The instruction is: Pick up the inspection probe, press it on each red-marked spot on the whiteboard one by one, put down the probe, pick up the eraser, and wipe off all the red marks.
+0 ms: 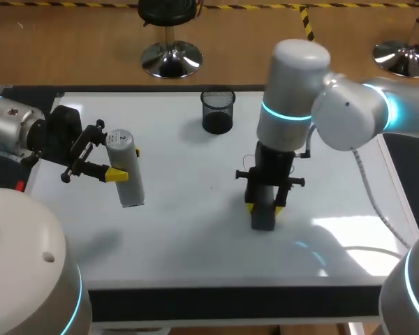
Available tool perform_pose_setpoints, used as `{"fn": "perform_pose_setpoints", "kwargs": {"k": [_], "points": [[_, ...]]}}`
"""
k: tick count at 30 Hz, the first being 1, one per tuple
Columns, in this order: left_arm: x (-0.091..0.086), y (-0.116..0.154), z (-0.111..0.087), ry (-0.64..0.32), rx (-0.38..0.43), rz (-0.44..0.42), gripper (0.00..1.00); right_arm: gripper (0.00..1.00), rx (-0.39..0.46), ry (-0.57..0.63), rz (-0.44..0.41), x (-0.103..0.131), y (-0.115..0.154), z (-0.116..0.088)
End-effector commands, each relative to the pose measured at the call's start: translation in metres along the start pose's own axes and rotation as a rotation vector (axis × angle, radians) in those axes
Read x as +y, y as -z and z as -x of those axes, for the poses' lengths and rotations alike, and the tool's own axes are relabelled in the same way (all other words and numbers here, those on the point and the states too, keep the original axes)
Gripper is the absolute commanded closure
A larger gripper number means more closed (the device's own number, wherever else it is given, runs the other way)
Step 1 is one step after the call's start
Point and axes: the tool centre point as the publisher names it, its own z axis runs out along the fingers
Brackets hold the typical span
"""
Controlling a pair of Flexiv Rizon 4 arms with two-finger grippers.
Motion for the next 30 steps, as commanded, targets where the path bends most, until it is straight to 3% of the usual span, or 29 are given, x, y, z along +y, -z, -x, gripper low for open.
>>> {"fn": "perform_pose_setpoints", "kwargs": {"k": [1, 13, 21, 30], "points": [[-0.001, 0.0, -0.001, -0.002, -0.002, 0.0, 1.0, 1.0, 0.005, -0.019, 0.009, 0.004, -0.024, 0.04], [-0.001, 0.0, -0.001, -0.002, -0.002, 0.0, 1.0, 1.0, -0.07, -0.069, 0.056, -0.006, 0.001, 0.054], [-0.001, 0.0, -0.001, -0.002, -0.002, 0.0, 1.0, 1.0, -0.075, -0.035, 0.097, -0.014, 0.019, 0.035], [-0.001, 0.0, -0.001, -0.002, -0.002, 0.0, 1.0, 1.0, -0.063, 0.025, 0.099, -0.013, 0.017, 0.006]]}}
